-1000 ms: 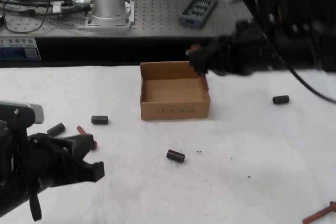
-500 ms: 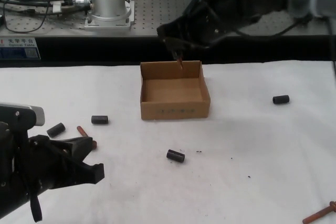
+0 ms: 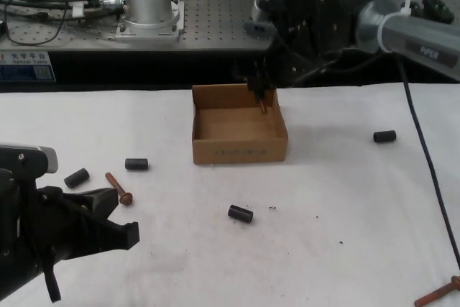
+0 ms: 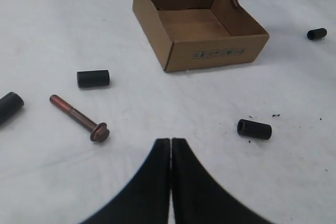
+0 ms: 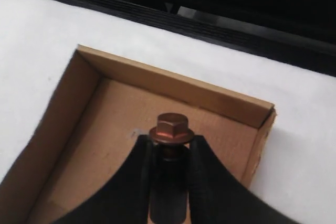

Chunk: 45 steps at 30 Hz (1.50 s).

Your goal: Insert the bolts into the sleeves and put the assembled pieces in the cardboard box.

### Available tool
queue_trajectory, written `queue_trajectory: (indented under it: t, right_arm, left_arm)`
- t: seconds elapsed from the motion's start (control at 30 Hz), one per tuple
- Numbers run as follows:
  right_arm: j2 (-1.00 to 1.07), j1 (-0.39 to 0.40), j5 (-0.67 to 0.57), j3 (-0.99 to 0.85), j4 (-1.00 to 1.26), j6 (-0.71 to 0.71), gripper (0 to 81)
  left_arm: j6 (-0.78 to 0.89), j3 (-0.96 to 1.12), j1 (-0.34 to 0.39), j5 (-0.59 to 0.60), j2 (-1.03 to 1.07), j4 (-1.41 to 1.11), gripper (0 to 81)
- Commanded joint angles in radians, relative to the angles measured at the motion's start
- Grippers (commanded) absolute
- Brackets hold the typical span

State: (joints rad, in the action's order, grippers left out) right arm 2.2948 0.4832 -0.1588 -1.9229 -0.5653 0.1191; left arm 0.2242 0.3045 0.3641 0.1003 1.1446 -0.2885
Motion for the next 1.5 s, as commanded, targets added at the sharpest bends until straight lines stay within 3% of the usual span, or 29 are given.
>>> queue_trajectory:
  t: [0.0, 0.3, 0.47, 0.67, 0.77, 1.1, 1.47]
  right_arm:
    - [0.010, -0.010, -0.008, -0.024, 0.020, -0.007, 6.6]
    - [0.052, -0.010, -0.013, -0.024, 0.030, -0.007, 6.4]
    - [0.053, -0.010, -0.043, -0.024, 0.025, -0.007, 2.4]
    - [0.053, -0.007, -0.072, -0.024, 0.007, -0.007, 34.5]
    - [0.047, -0.003, -0.090, -0.024, 0.000, -0.007, 42.8]
    - [-0.083, 0.030, -0.201, -0.024, -0.087, -0.011, 43.3]
    - [-0.267, 0.093, -0.210, -0.024, -0.427, -0.217, 42.8]
  left_arm:
    - [-0.019, 0.007, -0.002, -0.011, -0.013, -0.005, 0.7]
    - [-0.019, 0.007, -0.002, -0.011, -0.013, -0.005, 0.7]
    - [-0.019, 0.007, -0.002, -0.011, -0.013, -0.005, 0.7]
    - [-0.019, 0.007, -0.002, -0.011, -0.013, -0.005, 0.7]
    - [-0.019, 0.007, -0.002, -0.011, -0.013, -0.005, 0.7]
    - [-0.021, 0.007, -0.002, -0.011, -0.013, -0.005, 0.7]
    - [-0.021, 0.007, -0.002, -0.011, -0.013, -0.005, 0.7]
